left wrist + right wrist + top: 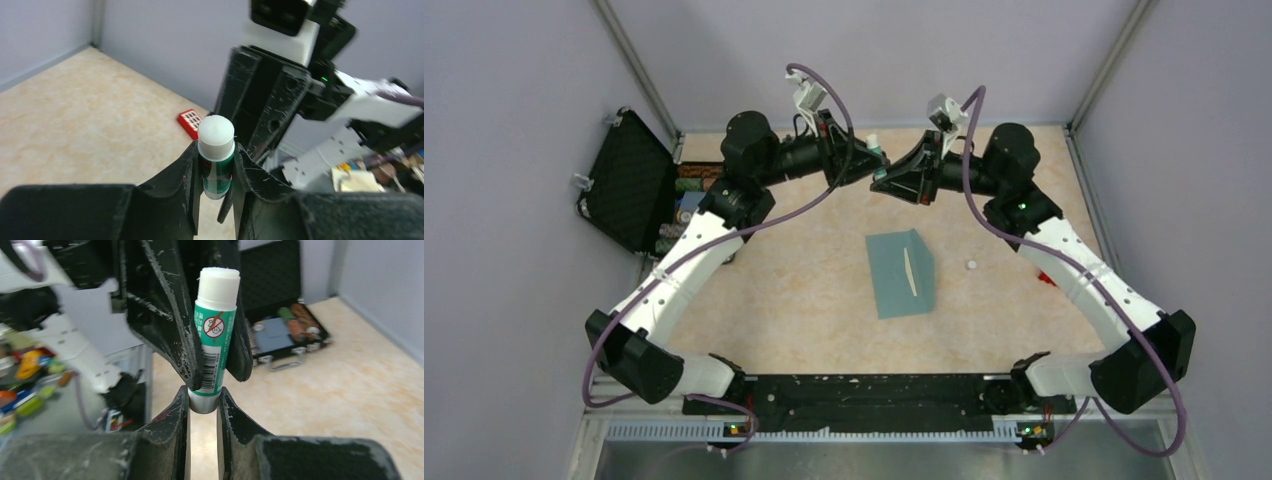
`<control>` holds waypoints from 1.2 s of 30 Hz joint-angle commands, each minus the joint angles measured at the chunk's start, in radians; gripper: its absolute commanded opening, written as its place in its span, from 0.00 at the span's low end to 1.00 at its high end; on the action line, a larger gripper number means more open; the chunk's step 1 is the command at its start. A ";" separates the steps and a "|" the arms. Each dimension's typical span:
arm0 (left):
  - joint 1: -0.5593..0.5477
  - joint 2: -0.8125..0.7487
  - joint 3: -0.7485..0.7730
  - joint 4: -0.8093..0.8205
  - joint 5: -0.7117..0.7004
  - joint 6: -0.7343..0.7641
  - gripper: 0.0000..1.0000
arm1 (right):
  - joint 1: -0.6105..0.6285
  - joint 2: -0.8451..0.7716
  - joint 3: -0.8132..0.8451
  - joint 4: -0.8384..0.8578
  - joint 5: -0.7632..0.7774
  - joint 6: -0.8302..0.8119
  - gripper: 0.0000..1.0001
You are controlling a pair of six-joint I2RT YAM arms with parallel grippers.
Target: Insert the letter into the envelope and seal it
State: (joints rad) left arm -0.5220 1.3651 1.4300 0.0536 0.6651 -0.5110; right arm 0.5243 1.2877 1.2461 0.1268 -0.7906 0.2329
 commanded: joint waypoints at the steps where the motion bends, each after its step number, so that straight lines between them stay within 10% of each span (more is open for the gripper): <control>1: 0.042 0.024 -0.024 0.166 0.325 -0.056 0.00 | -0.012 -0.030 0.022 0.160 -0.494 0.166 0.07; 8: 0.042 0.020 -0.031 0.122 0.288 -0.006 0.00 | -0.014 -0.031 0.014 0.100 -0.424 0.098 0.25; 16: 0.040 -0.014 0.004 0.020 -0.046 0.048 0.00 | 0.036 -0.248 -0.181 -0.019 0.388 -0.349 0.64; 36: 0.010 -0.012 0.063 -0.044 -0.241 -0.020 0.00 | 0.227 -0.063 -0.047 0.126 0.644 -0.287 0.55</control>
State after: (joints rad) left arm -0.5053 1.3682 1.4532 -0.0109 0.4446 -0.5163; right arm 0.7120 1.2079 1.1084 0.1677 -0.2020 -0.0849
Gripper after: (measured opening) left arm 0.294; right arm 0.548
